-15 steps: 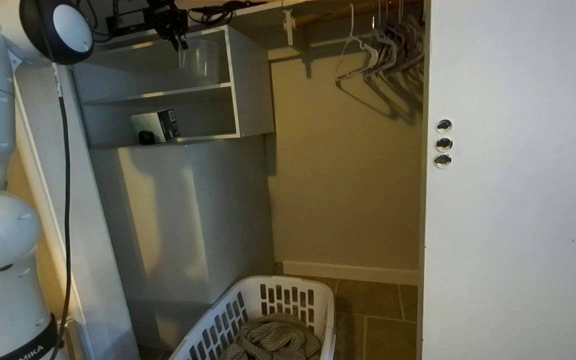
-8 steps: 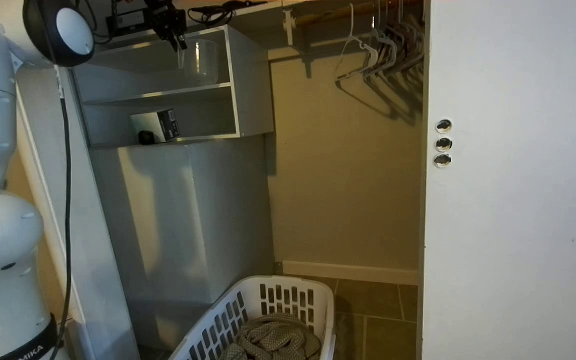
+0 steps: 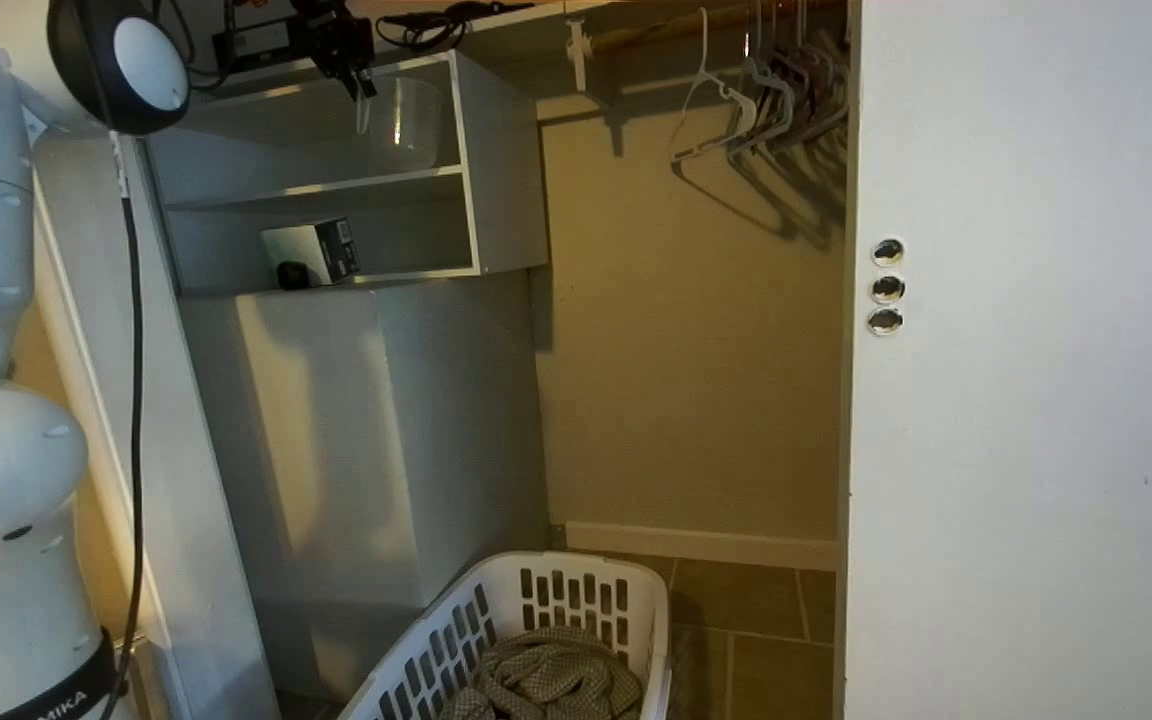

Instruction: Move the clear jar from the bottom shelf onto the top shelf

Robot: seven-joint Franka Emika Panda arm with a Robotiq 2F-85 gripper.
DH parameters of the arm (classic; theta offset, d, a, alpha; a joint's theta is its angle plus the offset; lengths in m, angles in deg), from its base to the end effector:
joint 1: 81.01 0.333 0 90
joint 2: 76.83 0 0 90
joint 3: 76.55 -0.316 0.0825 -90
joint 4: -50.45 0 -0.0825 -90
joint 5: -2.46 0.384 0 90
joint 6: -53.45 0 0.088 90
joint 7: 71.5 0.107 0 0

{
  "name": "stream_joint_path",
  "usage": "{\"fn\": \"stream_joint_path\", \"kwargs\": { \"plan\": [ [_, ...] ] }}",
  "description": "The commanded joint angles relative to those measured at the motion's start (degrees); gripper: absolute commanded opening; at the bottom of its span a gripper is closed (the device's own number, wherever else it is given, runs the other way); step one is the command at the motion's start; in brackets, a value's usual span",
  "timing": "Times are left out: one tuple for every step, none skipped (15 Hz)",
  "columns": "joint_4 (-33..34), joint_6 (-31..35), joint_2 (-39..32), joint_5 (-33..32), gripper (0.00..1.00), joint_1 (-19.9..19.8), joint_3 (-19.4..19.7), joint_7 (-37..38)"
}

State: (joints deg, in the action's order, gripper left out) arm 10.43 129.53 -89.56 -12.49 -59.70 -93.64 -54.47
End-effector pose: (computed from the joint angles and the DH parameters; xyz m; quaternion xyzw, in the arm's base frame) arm 0.4519 0.2685 0.8629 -0.9686 -0.1149 -0.2197 0.0180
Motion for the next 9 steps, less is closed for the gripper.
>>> {"fn": "stream_joint_path", "kwargs": {
  "plan": [
    [0.8, 5.1, -2.8, -1.8, 0.07, 0.8, 0.2, 1.7],
    [0.7, 6.1, -2.7, -2.0, 0.07, 0.7, 0.2, 2.0],
    [0.5, 7.3, -3.0, -1.9, 0.07, 0.7, 0.2, 2.2],
    [0.3, 8.3, -3.5, -1.9, 0.07, 0.7, 0.3, 2.3],
    [0.2, 9.1, -4.2, -1.9, 0.07, 0.7, 0.3, 2.5],
    [0.2, 9.9, -4.8, -1.7, 0.07, 0.6, 0.3, 2.5],
    [0.2, 10.5, -5.3, -1.7, 0.07, 0.6, 0.3, 2.5],
    [0.3, 11.1, -5.7, -1.5, 0.07, 0.5, 0.3, 2.5],
    [0.4, 11.4, -5.9, -1.4, 0.07, 0.5, 0.3, 2.3]
  ]
}}
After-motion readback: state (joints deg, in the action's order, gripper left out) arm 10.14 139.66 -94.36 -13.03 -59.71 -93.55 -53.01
